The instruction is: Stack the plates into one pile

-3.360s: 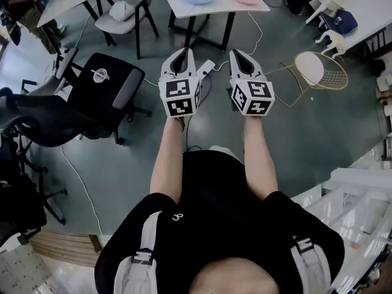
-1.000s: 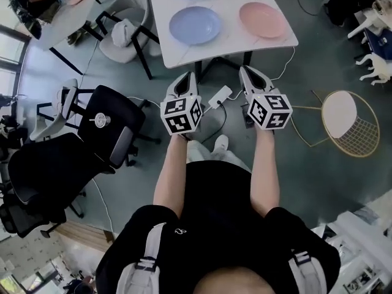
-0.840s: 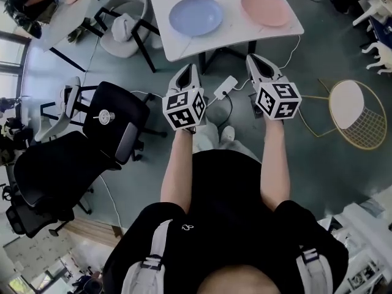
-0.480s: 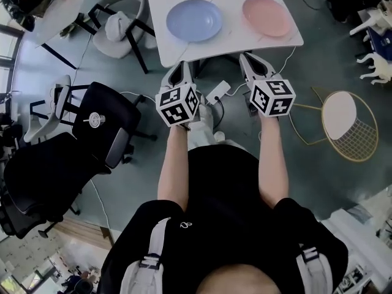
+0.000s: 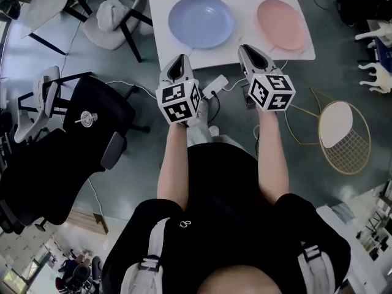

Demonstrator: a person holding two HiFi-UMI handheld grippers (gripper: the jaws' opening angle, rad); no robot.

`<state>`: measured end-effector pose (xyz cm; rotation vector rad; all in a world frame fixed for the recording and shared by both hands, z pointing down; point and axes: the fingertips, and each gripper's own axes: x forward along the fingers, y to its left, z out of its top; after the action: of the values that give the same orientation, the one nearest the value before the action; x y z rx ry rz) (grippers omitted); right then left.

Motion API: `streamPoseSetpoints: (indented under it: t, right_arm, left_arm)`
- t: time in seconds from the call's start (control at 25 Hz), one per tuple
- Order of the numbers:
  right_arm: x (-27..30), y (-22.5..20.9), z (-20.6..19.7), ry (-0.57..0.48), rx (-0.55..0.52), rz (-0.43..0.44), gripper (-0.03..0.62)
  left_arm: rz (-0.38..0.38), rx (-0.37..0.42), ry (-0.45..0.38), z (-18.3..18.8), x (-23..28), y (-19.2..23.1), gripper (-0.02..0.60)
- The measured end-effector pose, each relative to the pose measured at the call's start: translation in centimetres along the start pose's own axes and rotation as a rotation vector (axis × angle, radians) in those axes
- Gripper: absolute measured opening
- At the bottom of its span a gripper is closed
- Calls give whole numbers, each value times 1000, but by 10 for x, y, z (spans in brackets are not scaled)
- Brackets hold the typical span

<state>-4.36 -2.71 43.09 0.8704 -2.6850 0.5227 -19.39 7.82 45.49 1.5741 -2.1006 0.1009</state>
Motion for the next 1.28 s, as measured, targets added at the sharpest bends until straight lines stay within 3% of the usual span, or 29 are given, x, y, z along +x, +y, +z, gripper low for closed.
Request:
streamPoseSetpoints:
  t: [0.44,0.48,0.6,0.88,1.28]
  right_arm:
    - [73,-42,-41,130,112,-92,95]
    - [77,-46,-45,141,120,-101,100]
    - [87,-59,-55,167,147,-140,115]
    - [112,-75,-67,223,205,-192,146]
    - [139,-88,-79,290,208,-275,119]
  left_arm:
    - [68,23,95,-2,71,49,17]
    - [67,18,105,-3,77,53,19]
    - [58,-3,145,-9,93,61,103]
    - [51,-42,202,-14,121,80,121]
    - [13,-19,296,-22,156,101,121]
